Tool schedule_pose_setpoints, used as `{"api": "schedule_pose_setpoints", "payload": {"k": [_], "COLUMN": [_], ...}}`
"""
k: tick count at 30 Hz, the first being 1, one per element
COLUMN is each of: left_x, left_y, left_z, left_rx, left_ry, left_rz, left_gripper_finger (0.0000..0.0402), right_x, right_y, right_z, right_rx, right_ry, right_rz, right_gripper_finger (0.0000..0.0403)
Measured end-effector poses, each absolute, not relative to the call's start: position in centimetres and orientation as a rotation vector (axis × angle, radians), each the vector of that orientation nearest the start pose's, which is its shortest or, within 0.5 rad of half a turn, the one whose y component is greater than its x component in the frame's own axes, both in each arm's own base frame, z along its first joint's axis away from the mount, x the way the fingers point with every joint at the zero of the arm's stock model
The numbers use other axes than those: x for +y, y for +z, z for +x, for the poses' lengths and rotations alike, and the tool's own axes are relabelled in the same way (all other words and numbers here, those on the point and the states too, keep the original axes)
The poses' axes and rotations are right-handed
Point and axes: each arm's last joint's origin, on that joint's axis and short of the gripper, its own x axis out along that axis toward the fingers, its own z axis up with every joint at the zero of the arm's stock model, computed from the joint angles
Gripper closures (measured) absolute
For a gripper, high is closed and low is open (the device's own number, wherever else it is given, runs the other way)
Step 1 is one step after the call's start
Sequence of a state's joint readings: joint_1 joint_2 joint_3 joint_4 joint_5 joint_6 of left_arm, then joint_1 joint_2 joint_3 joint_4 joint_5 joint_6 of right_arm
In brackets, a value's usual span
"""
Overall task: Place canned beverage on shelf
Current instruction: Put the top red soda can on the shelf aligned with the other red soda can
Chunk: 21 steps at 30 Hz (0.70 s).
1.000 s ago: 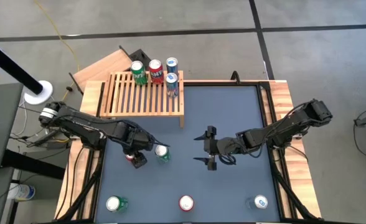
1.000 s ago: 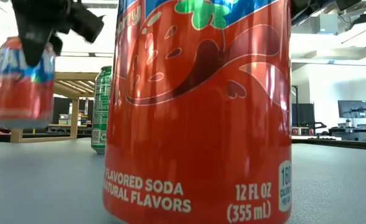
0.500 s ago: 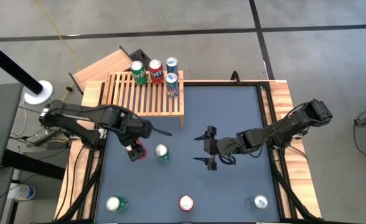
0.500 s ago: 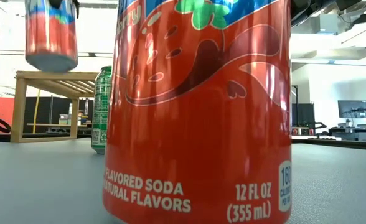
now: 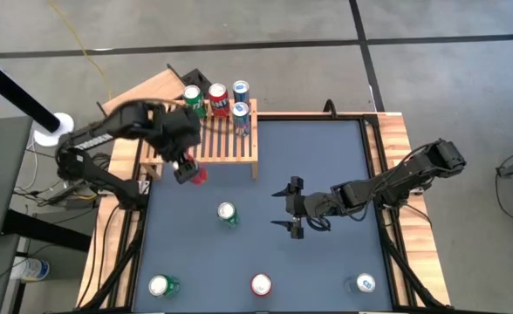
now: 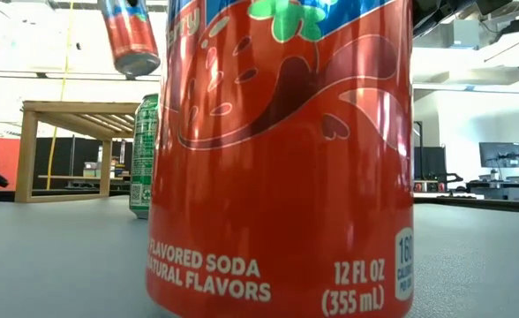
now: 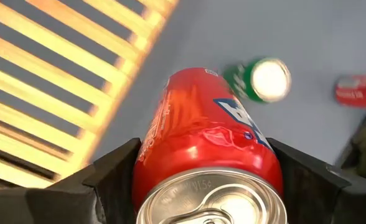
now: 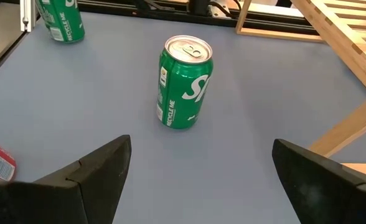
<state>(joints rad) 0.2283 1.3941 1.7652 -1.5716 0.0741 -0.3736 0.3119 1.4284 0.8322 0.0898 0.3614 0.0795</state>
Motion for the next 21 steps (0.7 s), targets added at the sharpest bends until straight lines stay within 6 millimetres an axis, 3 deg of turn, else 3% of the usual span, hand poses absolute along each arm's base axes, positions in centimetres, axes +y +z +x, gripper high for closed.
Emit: {"api": "schedule_pose_setpoints", "payload": {"k": [11, 21], "left_x": [9.9, 12.2], "left_y": [42.1, 42.1], "left_z": [19.0, 17.6], "left_rx": [1.121, 1.111], "left_ry": [0.495, 0.563], "left_rz": [-0.475, -0.49], "left_gripper_finger": [0.011, 0.011], "right_x": [8.3, 8.3], "right_y": [23.1, 23.1], "right_z": [29.0, 29.0], "right_rx": [0.475, 0.475], "right_ry": [-0.068, -0.068], "right_rz": [-0.088, -0.088], "right_gripper_finger": [0.0023, 0.0023]}}
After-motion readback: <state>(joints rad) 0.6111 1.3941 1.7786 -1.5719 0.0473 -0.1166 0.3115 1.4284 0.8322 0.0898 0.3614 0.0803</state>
